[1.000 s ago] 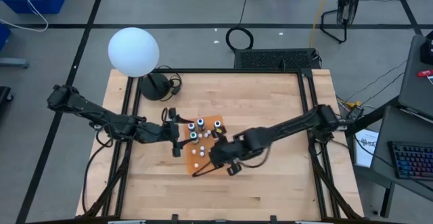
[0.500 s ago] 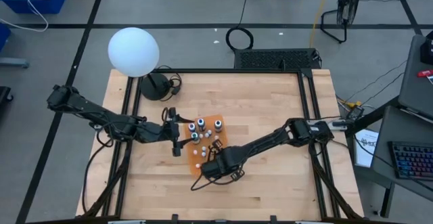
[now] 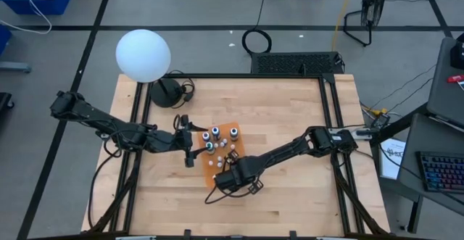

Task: Pick & Place food coloring
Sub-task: Put the small orange food coloring bottle into the orange bin, then return to Home Position

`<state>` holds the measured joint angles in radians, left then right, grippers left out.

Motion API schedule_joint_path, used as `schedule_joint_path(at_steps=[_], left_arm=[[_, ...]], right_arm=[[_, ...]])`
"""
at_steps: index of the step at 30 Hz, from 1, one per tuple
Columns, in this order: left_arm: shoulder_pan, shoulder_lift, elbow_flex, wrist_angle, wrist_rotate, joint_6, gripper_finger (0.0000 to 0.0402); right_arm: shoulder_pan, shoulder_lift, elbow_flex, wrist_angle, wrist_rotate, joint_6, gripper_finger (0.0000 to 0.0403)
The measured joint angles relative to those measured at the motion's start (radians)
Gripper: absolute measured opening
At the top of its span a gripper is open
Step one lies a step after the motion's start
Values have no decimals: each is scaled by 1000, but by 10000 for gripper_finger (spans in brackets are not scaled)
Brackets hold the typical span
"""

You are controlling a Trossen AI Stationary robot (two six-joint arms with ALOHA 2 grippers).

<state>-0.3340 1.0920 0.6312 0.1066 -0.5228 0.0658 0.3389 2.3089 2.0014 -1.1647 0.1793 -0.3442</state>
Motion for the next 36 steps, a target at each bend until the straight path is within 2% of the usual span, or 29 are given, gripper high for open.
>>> schedule_joint_path(at_steps=[2, 8, 11, 15, 22, 25, 31, 33, 36], left_arm=[[0, 0, 0, 0, 0, 0, 299], [0, 0, 0, -8, 3, -2, 299], [0, 0, 0, -8, 22, -5, 299], [0, 0, 0, -9, 26, -4, 299], [0, 0, 0, -9, 25, 0, 299], [0, 0, 0, -7, 25, 0, 299], [-10, -4, 0, -13, 26, 22, 299], [-14, -15, 0, -35, 31, 25, 299], [-11, -43, -20, -46, 65, 26, 299]], right_arm=[[0, 0, 0, 21, -1, -8, 53], [14, 0, -1, 106, 2, -20, 126], [24, 1, -2, 152, 7, -19, 147], [40, 1, -2, 171, 73, -20, 159], [84, -25, -4, 165, 191, 11, 157], [105, -85, -3, 168, 214, 95, 155], [141, -283, -20, 141, 214, 380, 154], [157, -385, -81, 160, 246, 437, 150], [187, -567, -270, 277, 365, 460, 143]])
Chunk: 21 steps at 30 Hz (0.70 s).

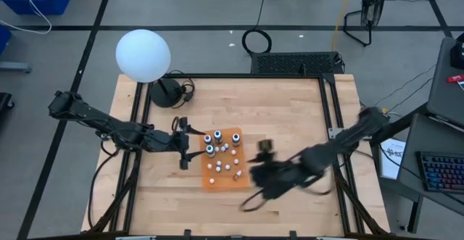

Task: Pick & Place food coloring
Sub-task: Return to Home Position

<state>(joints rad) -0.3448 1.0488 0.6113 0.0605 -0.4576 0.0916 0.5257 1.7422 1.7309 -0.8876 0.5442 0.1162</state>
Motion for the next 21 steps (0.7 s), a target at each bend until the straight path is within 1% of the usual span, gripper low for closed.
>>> schedule_joint_path(at_steps=[2, 4, 7, 9, 12, 15, 18, 20, 21], left_arm=[[16, -36, -43, 7, 66, 24, 299], [41, -97, -110, 43, 133, 37, 299], [93, -225, -224, 136, 151, 31, 299], [126, -335, -302, 178, 150, 29, 299], [171, -494, -395, 198, 170, 24, 299], [209, -626, -465, 188, 197, 8, 299], [244, -742, -510, 125, 199, -19, 299], [264, -804, -524, 68, 210, -35, 299], [274, -831, -528, 37, 233, -39, 299]], right_arm=[[14, -140, -172, 101, 78, 0, 138], [13, -295, -353, 201, 124, 13, 132], [-17, -530, -616, 356, 136, 41, 123], [-47, -682, -790, 512, 130, 26, 118], [-102, -881, -1022, 756, 53, -55, 114], [-180, -1035, -1225, 974, -38, -122, 114], [-283, -1138, -1403, 1123, -94, -139, 114], [-366, -1180, -1488, 1174, -167, -114, 114], [-404, -1198, -1519, 1195, -216, -96, 114]])
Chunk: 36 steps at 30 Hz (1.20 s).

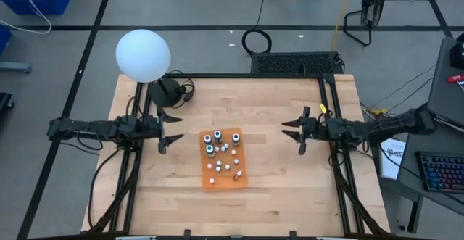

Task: Pick & Place food coloring
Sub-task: Return to Home Position

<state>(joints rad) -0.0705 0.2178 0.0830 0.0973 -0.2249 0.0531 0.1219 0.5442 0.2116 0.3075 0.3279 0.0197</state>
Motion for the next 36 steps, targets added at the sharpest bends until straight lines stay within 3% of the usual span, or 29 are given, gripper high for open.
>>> schedule_joint_path(at_steps=[5, 11, 16, 19, 28, 36], left_arm=[[52, -103, -1, -126, 146, -3, 299], [140, -210, -1, -237, 190, 8, 299], [223, -213, 0, -281, 285, 4, 299], [265, -213, 1, -309, 289, -11, 299], [322, -213, 1, -301, 413, 16, 299], [324, -200, 0, -277, 399, -11, 299]], right_arm=[[-169, -50, -76, 55, -170, 39, 114], [-304, -56, -108, 124, -285, 15, 114], [-351, -132, -134, 139, -275, -21, 114], [-359, -220, -140, 89, -245, -35, 114], [-358, -543, -143, -240, -105, -78, 114], [-358, -515, -144, -236, -67, -76, 114]])
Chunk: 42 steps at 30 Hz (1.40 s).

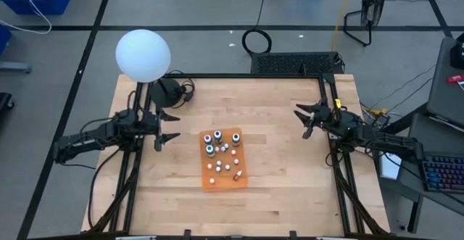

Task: Pick & Place food coloring
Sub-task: Return to Home Position

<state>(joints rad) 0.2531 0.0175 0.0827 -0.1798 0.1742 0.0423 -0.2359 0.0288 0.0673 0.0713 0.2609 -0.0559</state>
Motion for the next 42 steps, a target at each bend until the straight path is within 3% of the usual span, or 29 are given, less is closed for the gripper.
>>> schedule_joint_path(at_steps=[42], left_arm=[[0, 4, 0, 5, 0, 4, 299]], right_arm=[[0, 5, -2, 29, 0, 2, 114]])
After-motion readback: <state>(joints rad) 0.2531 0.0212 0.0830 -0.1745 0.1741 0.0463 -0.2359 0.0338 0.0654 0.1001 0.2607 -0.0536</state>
